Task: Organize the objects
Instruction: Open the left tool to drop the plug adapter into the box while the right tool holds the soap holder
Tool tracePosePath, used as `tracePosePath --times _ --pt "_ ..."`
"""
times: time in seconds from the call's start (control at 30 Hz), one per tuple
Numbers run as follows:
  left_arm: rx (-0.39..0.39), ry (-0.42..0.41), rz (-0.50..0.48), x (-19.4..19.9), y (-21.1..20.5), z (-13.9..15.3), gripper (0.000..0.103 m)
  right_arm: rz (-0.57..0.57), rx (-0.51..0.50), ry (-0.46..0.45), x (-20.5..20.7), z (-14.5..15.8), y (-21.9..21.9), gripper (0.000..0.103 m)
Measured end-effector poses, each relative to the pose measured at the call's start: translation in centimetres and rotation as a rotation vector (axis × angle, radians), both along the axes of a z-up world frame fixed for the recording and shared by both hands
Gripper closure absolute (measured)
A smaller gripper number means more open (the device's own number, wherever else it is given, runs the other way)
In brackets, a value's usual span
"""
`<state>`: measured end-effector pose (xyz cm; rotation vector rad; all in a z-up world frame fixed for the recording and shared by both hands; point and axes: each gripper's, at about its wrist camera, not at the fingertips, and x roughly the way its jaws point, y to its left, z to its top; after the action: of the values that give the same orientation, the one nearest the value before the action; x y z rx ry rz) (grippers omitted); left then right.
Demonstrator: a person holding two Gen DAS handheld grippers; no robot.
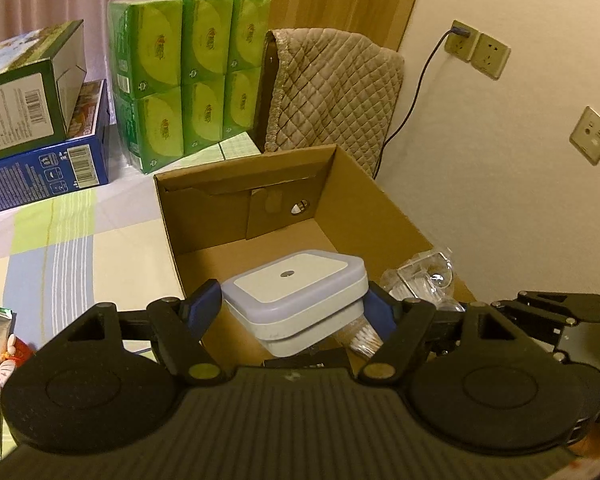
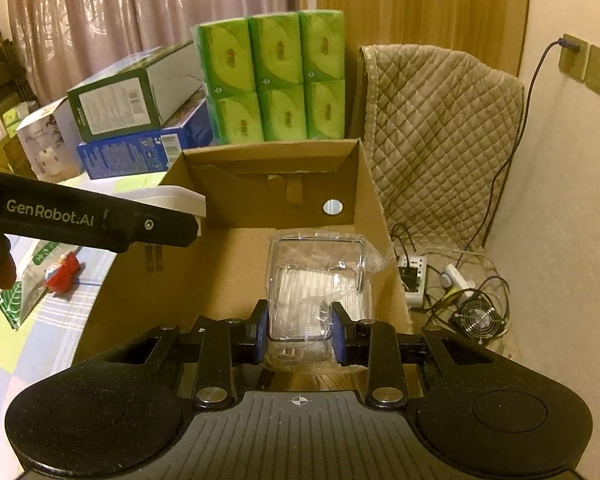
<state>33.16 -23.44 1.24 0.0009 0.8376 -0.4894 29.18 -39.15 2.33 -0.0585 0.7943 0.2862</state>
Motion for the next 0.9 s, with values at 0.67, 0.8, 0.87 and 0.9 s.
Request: tracePosePath --times 0.67,0.8,0.87,0.9 --pt "0.008 -0.039 0.066 0.2 1.5 0.6 0.018 -0.008 0.011 0.004 0.0 -0.1 -0.2 0.075" --pt "0.015 -0.047 0.073 -0.3 2.2 0.9 0.018 -0.008 0.014 -0.003 -0.2 0.3 -0.1 0.075" --pt "0.016 -0.049 0.078 -0.5 2.5 1.0 0.018 -0.008 0.013 -0.005 -0.3 0.5 0.0 0.075" --pt "0.015 -0.049 0.080 -0.6 2.6 1.1 0.018 -0.007 0.013 -0.006 -0.3 0.5 0.1 0.075"
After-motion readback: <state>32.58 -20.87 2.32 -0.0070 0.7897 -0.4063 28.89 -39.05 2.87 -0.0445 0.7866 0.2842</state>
